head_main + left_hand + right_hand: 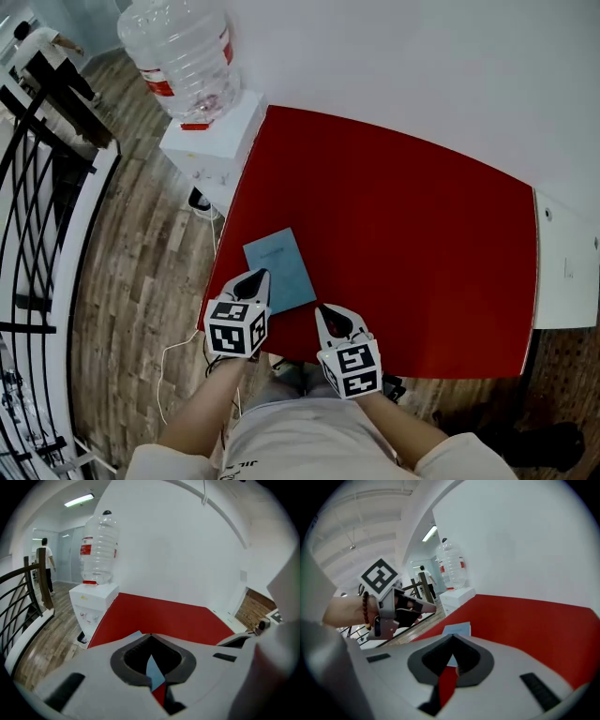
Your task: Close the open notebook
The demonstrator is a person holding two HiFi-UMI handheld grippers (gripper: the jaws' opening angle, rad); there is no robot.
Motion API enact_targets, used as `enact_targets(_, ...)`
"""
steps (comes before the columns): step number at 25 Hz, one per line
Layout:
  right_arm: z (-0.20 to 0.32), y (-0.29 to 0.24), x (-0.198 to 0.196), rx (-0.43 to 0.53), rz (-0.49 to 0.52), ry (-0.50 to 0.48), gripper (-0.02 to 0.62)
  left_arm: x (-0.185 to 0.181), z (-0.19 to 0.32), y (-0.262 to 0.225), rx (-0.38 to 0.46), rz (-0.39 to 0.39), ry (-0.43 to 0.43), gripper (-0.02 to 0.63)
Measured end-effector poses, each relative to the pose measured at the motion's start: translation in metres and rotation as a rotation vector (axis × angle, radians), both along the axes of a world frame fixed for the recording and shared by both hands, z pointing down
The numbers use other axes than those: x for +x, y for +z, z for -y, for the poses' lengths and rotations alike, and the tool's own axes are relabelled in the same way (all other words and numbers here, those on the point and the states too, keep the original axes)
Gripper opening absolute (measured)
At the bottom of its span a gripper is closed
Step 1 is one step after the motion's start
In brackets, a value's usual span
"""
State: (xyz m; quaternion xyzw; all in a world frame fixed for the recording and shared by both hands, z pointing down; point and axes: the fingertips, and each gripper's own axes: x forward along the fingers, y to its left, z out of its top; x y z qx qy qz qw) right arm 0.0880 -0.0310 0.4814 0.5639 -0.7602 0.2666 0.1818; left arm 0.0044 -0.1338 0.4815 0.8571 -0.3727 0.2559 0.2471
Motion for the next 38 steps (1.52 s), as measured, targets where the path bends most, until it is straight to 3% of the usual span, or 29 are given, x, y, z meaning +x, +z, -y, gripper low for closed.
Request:
enact_targets(7,-0.017,-0.033,-0.027,0.009,-0.005,-0.049,0.005,-0.049,-0.075,-0.034,0.071,0.027,-0.049,0.006)
enact_targets(13,-0.039,-0.041,-0.051,-0.005,0.002,-0.07,0.005,-0.073,-0.122,-0.029,0.049,-0.006,-0.155,0.006)
enact_targets(18,-0.045,-0.047,-0.068,0.009,-0.001,-0.083,0.005,-0.085,-0.133,-0.031,0.055,-0.012,-0.197,0.006)
enact_targets(38,-0.075,-0.043,-0.086,-0.001,-0.024,-0.135,0.005,-0.093,-0.158,-0.034,0.063,0.006,-0.197,0.006)
